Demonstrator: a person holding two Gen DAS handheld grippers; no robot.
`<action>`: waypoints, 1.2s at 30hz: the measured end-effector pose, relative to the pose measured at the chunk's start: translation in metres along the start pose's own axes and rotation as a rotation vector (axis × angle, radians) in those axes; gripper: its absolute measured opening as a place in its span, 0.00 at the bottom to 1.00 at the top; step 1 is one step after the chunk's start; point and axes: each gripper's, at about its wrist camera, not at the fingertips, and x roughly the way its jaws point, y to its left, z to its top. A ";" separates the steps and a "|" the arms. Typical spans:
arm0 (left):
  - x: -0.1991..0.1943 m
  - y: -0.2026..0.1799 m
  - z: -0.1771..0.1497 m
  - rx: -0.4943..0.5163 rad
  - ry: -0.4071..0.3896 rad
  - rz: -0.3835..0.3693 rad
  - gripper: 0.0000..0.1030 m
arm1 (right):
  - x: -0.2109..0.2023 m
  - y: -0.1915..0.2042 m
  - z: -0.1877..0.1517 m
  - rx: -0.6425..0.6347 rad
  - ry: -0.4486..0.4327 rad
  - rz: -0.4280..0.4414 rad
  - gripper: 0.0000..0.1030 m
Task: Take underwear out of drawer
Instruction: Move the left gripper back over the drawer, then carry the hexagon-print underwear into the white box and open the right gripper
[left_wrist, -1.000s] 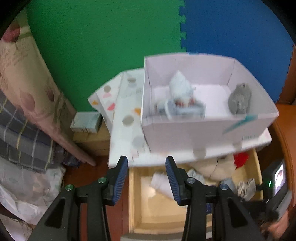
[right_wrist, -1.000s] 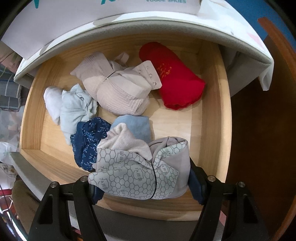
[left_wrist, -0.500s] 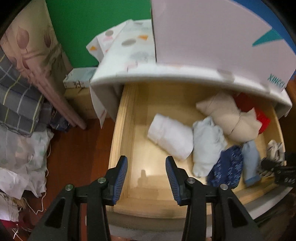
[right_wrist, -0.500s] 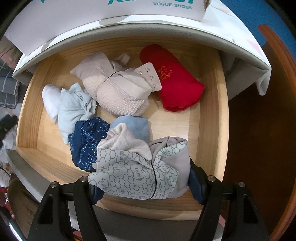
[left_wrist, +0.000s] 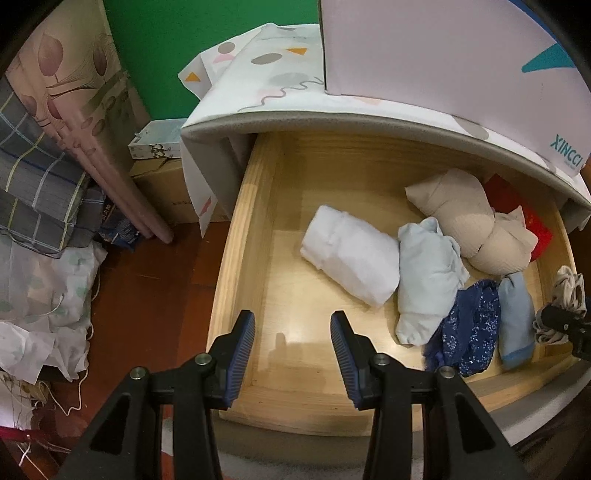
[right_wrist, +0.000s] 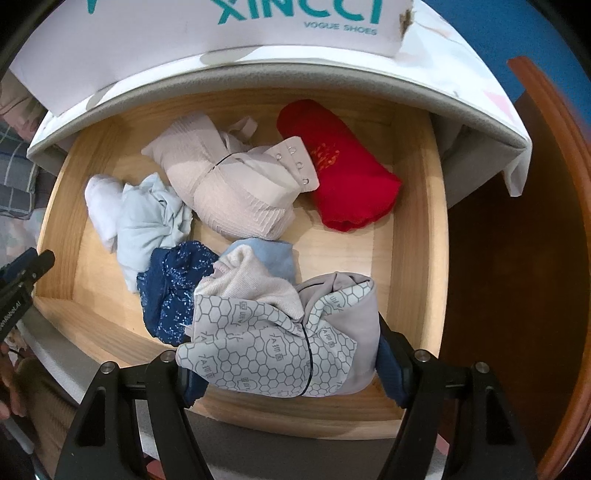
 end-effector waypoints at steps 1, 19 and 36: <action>0.000 0.000 0.000 -0.001 -0.002 -0.003 0.42 | -0.001 -0.001 0.000 0.005 -0.006 0.004 0.69; 0.003 0.009 0.002 -0.033 0.004 -0.026 0.42 | -0.106 -0.021 0.031 0.008 -0.176 0.029 0.69; 0.003 0.013 0.005 -0.057 -0.008 -0.047 0.42 | -0.200 0.005 0.131 -0.076 -0.356 -0.057 0.69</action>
